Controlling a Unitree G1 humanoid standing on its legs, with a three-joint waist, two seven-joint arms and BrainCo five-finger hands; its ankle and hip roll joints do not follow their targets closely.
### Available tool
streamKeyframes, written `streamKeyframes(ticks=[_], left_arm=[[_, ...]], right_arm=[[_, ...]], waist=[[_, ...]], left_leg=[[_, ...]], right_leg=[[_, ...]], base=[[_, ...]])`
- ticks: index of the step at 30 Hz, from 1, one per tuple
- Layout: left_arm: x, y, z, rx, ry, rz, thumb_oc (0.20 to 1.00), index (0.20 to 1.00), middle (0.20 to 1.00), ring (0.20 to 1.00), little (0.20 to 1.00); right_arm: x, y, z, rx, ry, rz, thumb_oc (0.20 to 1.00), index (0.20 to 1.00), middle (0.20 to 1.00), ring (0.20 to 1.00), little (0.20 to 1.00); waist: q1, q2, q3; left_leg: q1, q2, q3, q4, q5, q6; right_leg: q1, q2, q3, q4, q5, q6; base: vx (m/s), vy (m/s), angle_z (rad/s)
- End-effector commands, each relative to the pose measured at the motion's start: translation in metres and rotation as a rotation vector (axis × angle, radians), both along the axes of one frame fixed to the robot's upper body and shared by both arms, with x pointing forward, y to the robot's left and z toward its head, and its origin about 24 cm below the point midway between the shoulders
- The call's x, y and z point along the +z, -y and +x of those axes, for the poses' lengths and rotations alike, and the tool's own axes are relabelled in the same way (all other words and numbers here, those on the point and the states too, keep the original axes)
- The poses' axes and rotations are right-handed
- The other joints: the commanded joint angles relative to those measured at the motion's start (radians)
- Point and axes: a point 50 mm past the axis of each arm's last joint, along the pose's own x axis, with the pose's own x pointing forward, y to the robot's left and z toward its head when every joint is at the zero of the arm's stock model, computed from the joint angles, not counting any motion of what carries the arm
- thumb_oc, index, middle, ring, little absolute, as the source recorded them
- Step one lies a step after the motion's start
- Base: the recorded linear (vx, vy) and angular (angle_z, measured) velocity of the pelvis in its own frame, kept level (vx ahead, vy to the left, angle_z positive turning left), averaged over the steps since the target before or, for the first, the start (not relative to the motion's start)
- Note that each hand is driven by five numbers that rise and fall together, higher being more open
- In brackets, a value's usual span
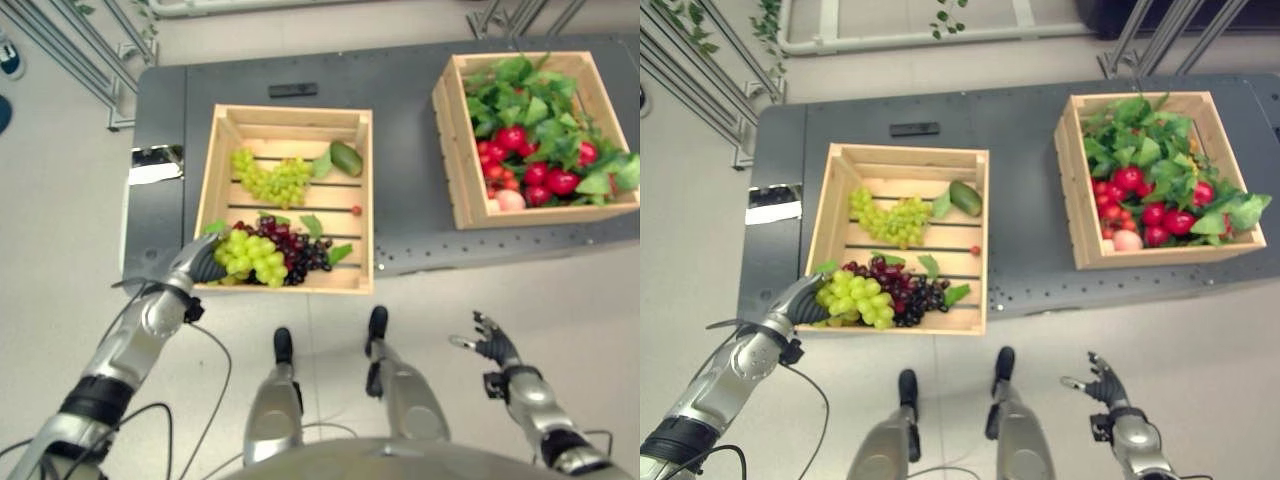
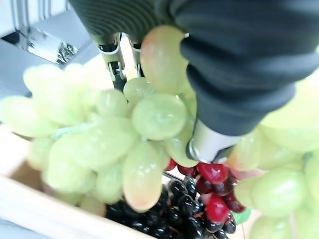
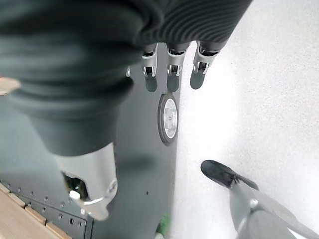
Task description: Pick up the fruits from the basket on one side to the basket on the other side
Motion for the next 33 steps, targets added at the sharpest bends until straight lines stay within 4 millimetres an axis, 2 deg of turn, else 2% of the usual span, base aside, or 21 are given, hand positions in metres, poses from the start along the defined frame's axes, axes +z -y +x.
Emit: streamKeyframes(ticks=[1,16,20,29,31,33], left_arm=[[0.037,-0.001,0.003,-0.052,0.155,-0.004,0.2,0.2,0.2,0.2,0.2],[0.033,-0.003,-0.013,-0.045,0.132,-0.065,0.2,0.2,0.2,0.2,0.2],[0.032,-0.004,-0.015,-0.044,0.128,-0.07,0.2,0.2,0.2,0.2,0.2],[0.043,-0.001,-0.017,-0.066,0.169,-0.105,0.2,0.2,0.2,0.2,0.2],[0.058,0.004,-0.016,-0.099,0.237,-0.19,0.2,0.2,0.2,0.2,0.2],[0.061,0.006,-0.016,-0.106,0.248,-0.209,0.2,0.2,0.2,0.2,0.2]], right_arm=[[-0.004,0.007,-0.013,-0.012,-0.031,-0.004,1.0,1.0,1.0,1.0,1.0],[-0.019,0.007,-0.043,-0.035,-0.144,0.009,1.0,1.0,1.0,1.0,1.0],[-0.02,0.006,-0.046,-0.029,-0.15,0.008,1.0,1.0,1.0,1.0,1.0],[-0.002,0.008,-0.028,0.045,-0.051,-0.024,1.0,1.0,1.0,1.0,1.0],[0.013,0.013,-0.016,0.088,0.02,-0.051,1.0,1.0,1.0,1.0,1.0],[0.016,0.014,-0.014,0.096,0.031,-0.056,1.0,1.0,1.0,1.0,1.0]], waist=[[0.021,-0.019,-0.078],[0.029,-0.01,-0.167],[0.028,-0.006,-0.185],[0.023,0.002,-0.21],[0.019,0.004,-0.222],[0.018,0.005,-0.225]], left_leg=[[-0.066,-0.061,-0.002,0.048,-0.023,0.058],[0.037,-0.068,-0.002,-0.007,-0.027,0.057],[0.052,-0.068,0.001,-0.021,-0.025,0.056],[0.076,-0.066,0.008,-0.037,-0.026,0.055],[0.088,-0.066,0.011,-0.044,-0.027,0.055],[0.093,-0.066,0.011,-0.046,-0.027,0.055]], right_leg=[[0.014,-0.027,0.004,0.116,-0.126,0.087],[0.116,-0.025,-0.02,0.087,-0.145,0.091],[0.129,-0.021,-0.021,0.073,-0.146,0.093],[0.149,-0.017,-0.02,0.062,-0.15,0.094],[0.16,-0.015,-0.019,0.056,-0.152,0.095],[0.165,-0.015,-0.019,0.054,-0.152,0.095]], base=[[0.02,0.007,0.08],[0.05,0.004,0.05],[0.04,-0.006,0.02],[0.03,-0.007,0.0],[0.04,-0.008,0.0],[0.0,0.0,0.0]])
